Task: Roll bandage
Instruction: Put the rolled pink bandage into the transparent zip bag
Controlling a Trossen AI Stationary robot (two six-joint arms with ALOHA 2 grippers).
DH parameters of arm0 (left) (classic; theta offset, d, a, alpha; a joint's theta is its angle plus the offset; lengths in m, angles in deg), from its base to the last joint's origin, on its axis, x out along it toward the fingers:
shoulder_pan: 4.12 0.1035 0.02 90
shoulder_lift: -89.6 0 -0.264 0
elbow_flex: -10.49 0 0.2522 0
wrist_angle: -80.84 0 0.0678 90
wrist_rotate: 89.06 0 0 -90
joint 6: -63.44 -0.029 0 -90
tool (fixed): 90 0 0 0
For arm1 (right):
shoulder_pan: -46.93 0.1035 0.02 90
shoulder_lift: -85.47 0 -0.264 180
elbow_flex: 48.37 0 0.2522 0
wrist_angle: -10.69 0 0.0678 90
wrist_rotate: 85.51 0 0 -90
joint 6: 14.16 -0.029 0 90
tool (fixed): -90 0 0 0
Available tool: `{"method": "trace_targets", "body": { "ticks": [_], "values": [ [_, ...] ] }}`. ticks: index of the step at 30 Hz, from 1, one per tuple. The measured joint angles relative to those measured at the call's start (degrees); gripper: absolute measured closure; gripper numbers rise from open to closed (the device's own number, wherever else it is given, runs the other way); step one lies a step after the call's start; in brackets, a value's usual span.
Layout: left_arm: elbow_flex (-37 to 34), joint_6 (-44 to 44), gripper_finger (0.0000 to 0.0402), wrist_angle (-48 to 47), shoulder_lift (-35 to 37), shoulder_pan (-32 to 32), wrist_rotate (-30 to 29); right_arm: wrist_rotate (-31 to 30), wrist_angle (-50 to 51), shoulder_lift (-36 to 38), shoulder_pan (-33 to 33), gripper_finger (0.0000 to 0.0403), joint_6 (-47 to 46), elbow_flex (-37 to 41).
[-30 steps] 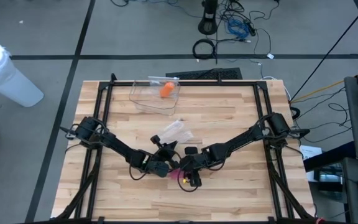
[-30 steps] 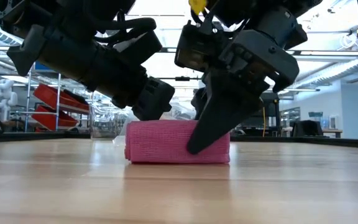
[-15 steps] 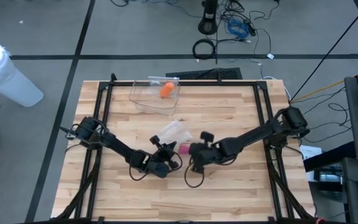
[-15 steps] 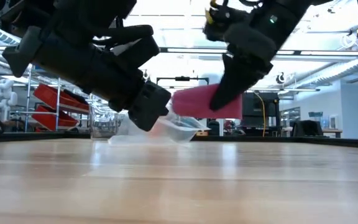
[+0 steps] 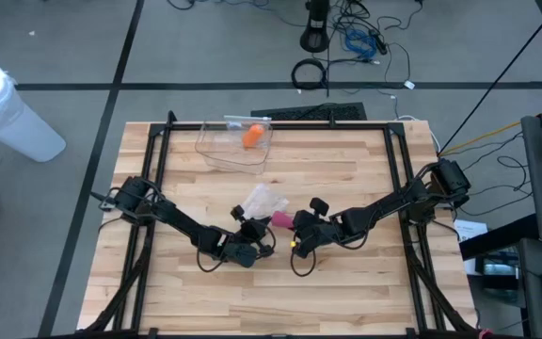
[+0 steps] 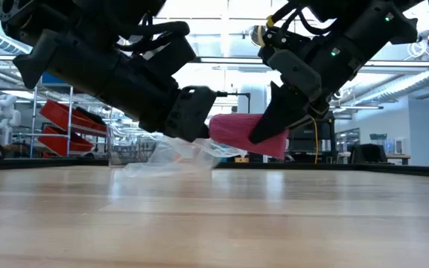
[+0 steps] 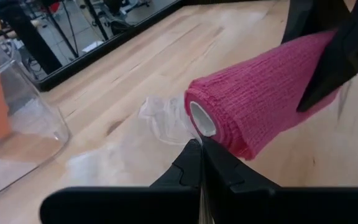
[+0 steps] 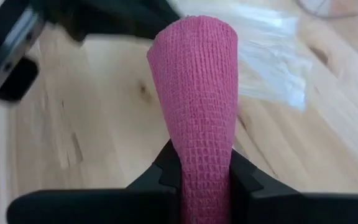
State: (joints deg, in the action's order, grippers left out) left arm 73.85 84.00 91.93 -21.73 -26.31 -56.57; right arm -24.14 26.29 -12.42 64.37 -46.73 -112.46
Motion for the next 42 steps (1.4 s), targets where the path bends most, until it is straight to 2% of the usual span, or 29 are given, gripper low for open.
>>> {"method": "trace_targets", "body": {
  "ticks": [13, 36, 42],
  "values": [
    [0.0, -0.1, 0.0396, 3.4, 0.9, 0.1, 0.2, -0.3, -0.3, 0.0, -0.1, 0.0355, 0.4, 0.2],
    [0.0, -1.4, 0.0397, 3.4, 0.9, 0.5, 1.0, -2.4, 0.2, -0.1, 0.0, 0.0355, 2.3, 0.2],
    [0.0, -1.4, 0.0397, 2.1, 2.2, 0.5, 1.6, -3.1, -0.8, -2.1, 0.4, 0.0355, 0.6, 0.1]
  ]
}}
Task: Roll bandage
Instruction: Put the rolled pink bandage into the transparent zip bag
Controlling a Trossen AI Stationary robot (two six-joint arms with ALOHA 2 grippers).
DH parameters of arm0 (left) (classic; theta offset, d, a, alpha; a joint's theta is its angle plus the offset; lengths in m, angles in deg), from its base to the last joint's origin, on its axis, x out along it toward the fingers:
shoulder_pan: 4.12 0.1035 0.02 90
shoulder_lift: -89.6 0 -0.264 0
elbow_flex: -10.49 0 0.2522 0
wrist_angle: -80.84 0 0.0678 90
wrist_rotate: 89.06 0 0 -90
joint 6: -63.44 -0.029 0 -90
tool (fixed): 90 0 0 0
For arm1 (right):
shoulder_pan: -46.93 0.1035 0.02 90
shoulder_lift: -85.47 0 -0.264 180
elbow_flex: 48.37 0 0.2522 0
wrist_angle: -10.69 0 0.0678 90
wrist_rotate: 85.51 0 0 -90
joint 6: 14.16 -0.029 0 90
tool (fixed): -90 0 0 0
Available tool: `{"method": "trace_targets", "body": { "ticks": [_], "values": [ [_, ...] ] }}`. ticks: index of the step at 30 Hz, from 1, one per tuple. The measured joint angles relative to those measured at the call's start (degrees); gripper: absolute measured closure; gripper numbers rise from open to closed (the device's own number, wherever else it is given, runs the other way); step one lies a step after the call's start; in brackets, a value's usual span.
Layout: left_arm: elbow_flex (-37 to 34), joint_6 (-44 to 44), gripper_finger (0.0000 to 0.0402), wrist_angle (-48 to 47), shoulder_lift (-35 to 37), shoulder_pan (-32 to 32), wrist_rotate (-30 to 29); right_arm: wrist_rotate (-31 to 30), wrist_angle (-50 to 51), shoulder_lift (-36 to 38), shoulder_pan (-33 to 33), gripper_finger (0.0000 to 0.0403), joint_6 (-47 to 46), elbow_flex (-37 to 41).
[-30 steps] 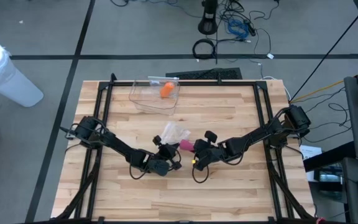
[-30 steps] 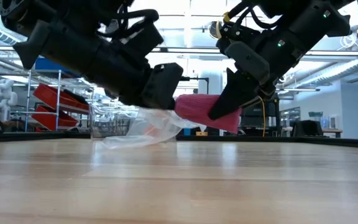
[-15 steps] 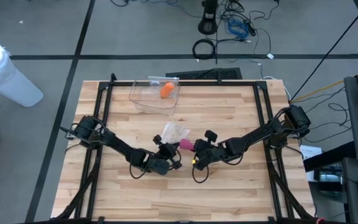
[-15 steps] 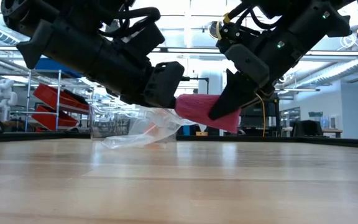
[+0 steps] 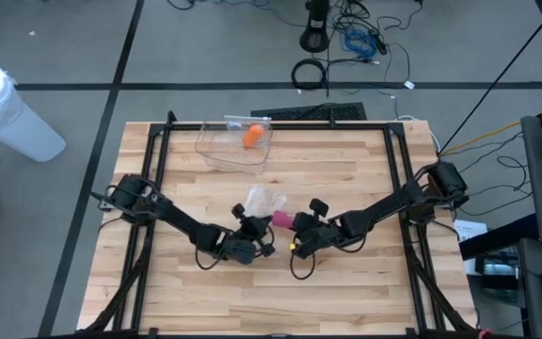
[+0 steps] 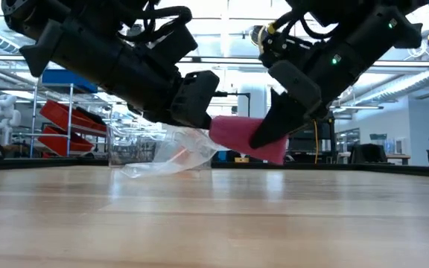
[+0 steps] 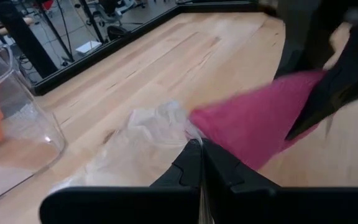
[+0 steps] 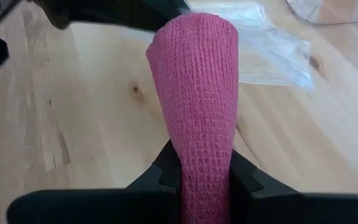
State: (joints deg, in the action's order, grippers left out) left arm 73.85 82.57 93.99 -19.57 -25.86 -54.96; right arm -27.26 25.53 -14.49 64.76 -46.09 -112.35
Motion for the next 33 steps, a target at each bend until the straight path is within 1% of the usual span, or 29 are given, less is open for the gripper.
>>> {"method": "trace_targets", "body": {
  "ticks": [4, 10, 14, 17, 21, 25, 27, 29, 31, 33],
  "values": [
    [0.3, 0.0, 0.0397, 1.3, 1.4, -0.1, 0.5, 0.2, 0.7, -2.5, 0.2, 0.0355, -1.5, 0.1],
    [0.2, 0.1, 0.0397, 0.7, 1.5, -0.3, 1.8, 0.3, 0.3, -3.4, 0.4, 0.0355, -2.8, 0.1],
    [0.2, 0.1, 0.0397, -1.6, 1.5, -0.3, 2.1, 0.4, -0.2, -3.4, 1.0, 0.0355, -2.7, 0.1],
    [0.2, 0.0, 0.0397, -3.7, 1.5, -0.3, 2.7, 1.7, -0.6, -3.4, 1.2, 0.0355, -2.7, 0.1],
    [0.1, 1.4, 0.0397, -9.1, 1.5, 0.8, 8.1, 3.0, -0.9, -3.4, 1.2, 0.0355, -2.7, 0.1],
    [0.1, 0.5, 0.0397, -8.4, 1.5, 1.1, 10.7, 4.4, -1.0, -3.4, 0.6, 0.0355, -2.6, 0.1],
    [0.1, -1.7, 0.0397, -7.4, 1.5, 1.0, 11.8, 6.2, -1.0, -3.4, -0.2, 0.0355, -2.5, 0.1],
    [0.1, -3.3, 0.0397, -6.0, 1.5, 0.8, 13.5, 6.6, -1.1, -3.4, -0.8, 0.0355, -2.5, 0.1],
    [0.1, -4.8, 0.0397, -5.4, 1.5, 0.8, 16.5, 6.6, -1.3, -3.4, -1.4, 0.0355, -3.0, 0.1],
    [0.1, -5.5, 0.0397, -5.5, 1.5, 1.0, 21.5, 6.7, -1.8, -3.4, -1.6, 0.0355, -3.7, 0.1]
  ]
}}
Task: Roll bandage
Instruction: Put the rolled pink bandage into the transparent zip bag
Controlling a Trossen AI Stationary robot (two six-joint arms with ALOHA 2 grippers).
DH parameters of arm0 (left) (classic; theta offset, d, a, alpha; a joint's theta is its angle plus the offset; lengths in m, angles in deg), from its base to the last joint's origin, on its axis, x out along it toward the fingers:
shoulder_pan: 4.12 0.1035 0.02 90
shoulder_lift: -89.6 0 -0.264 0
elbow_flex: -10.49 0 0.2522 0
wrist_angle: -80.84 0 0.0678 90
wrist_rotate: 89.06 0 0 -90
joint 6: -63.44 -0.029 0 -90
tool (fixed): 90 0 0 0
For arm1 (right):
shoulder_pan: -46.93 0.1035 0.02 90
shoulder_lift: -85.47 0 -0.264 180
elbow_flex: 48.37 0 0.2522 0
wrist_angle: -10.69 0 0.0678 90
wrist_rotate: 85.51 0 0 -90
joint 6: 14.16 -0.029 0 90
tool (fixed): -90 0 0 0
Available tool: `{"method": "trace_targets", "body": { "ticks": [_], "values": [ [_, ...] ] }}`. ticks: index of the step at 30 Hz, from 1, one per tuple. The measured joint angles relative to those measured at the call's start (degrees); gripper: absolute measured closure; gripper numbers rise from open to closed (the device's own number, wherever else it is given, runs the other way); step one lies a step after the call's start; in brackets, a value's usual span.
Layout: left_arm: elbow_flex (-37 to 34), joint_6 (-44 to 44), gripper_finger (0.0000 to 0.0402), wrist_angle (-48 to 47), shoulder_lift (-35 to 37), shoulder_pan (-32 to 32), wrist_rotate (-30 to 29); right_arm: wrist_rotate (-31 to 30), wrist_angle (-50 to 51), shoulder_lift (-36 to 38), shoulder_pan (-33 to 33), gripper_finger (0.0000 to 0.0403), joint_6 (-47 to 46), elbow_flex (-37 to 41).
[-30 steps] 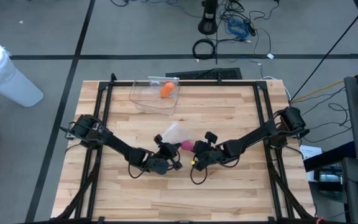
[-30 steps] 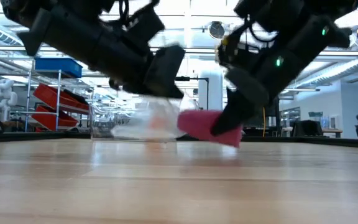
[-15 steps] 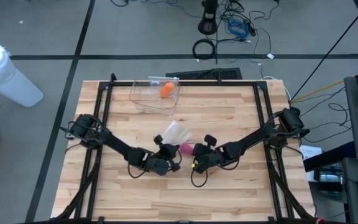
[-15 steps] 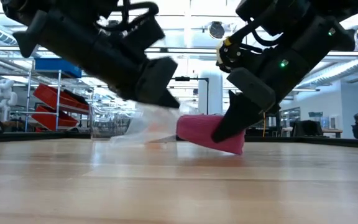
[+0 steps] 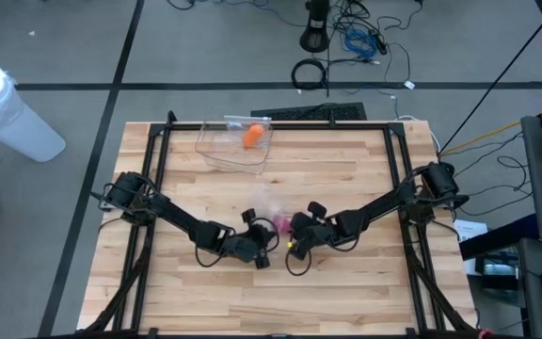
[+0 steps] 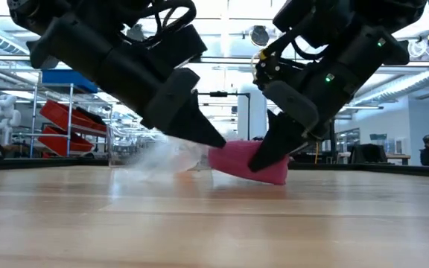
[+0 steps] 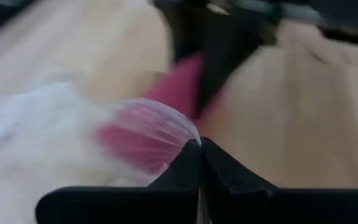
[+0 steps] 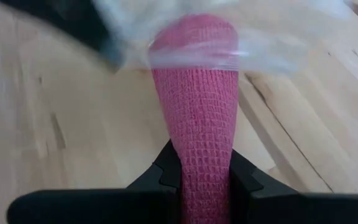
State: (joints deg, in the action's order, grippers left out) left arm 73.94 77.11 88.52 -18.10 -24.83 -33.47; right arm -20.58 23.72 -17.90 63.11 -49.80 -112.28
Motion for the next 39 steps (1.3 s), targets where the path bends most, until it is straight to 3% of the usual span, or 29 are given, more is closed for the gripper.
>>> {"method": "trace_targets", "body": {
  "ticks": [3, 19, 27, 39],
  "values": [
    [0.0, 1.3, 0.0397, -1.8, 0.0, 0.6, 2.9, -0.1, -0.9, 0.0, 0.1, 0.0355, -1.4, 0.0],
    [0.0, 4.0, 0.0397, -4.2, 0.0, 0.8, 2.9, -5.3, -5.0, 0.5, 3.6, 0.0355, -3.5, 0.0],
    [0.0, 4.0, 0.0397, -3.5, 0.0, 0.9, 8.0, -4.8, -7.7, 0.5, 3.7, 0.0355, -2.4, 0.0],
    [-0.1, 10.0, 0.0396, -5.2, 6.6, 1.0, 13.4, -5.2, -8.6, 0.3, 4.2, 0.0355, 3.1, 0.0]
  ]
}}
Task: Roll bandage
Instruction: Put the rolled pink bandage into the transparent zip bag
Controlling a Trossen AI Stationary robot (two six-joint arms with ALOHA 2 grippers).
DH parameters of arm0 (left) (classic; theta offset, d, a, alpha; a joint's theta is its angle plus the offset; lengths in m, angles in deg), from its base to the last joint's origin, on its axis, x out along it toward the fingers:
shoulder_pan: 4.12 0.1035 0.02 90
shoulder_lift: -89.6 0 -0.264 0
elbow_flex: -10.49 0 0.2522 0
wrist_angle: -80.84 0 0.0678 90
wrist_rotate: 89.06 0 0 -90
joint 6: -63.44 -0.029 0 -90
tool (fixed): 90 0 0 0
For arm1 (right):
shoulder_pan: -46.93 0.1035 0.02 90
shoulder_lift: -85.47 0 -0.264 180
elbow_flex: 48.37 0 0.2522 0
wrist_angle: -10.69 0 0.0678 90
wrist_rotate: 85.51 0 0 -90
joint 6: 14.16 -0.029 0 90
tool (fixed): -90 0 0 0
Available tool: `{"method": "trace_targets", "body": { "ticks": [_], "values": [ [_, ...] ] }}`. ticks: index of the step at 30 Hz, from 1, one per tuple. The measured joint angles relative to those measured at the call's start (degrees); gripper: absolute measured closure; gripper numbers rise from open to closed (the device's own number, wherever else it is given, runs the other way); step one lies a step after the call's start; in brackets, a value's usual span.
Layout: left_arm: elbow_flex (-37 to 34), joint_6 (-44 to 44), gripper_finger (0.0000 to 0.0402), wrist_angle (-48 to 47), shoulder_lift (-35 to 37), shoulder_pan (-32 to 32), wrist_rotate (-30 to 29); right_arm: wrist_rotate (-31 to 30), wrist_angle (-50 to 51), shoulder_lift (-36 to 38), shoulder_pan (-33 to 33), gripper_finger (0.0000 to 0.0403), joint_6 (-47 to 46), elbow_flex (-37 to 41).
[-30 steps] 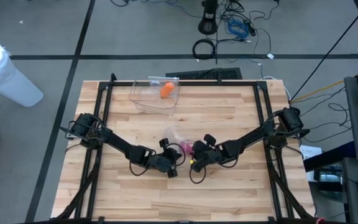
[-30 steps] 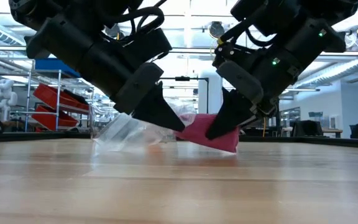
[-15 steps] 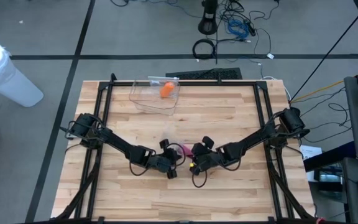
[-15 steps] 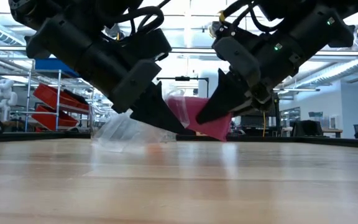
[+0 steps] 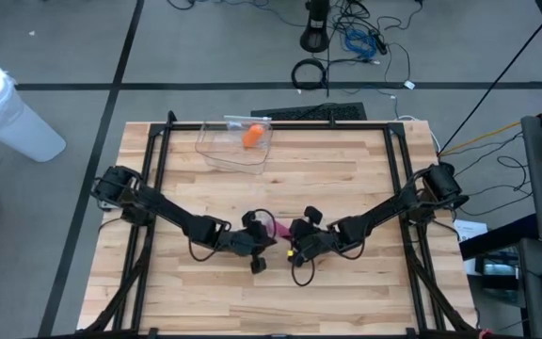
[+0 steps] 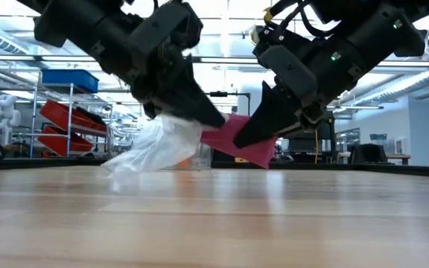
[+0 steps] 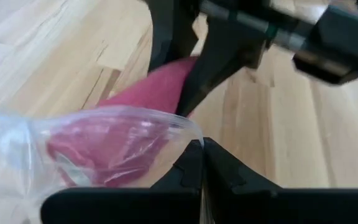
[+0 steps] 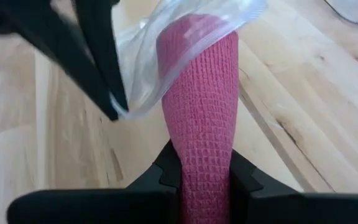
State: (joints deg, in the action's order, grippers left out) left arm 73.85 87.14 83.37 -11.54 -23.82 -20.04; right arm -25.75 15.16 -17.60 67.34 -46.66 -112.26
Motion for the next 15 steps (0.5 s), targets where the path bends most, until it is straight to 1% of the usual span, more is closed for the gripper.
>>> {"method": "trace_targets", "body": {
  "ticks": [6, 12, 15],
  "values": [
    [0.0, 0.0, 0.0395, 0.2, 0.7, 0.1, 0.0, -0.1, -0.6, -0.1, 1.5, 0.0355, 3.1, 0.0],
    [0.0, -0.5, 0.0393, 4.0, 0.7, 0.4, 0.2, 0.1, -3.9, -0.1, 2.2, 0.0355, 5.5, -0.2],
    [0.0, -1.7, 0.0393, 6.6, 0.8, 0.8, 3.1, 0.1, -3.0, -0.1, 2.9, 0.0355, 7.2, -1.2]
  ]
}}
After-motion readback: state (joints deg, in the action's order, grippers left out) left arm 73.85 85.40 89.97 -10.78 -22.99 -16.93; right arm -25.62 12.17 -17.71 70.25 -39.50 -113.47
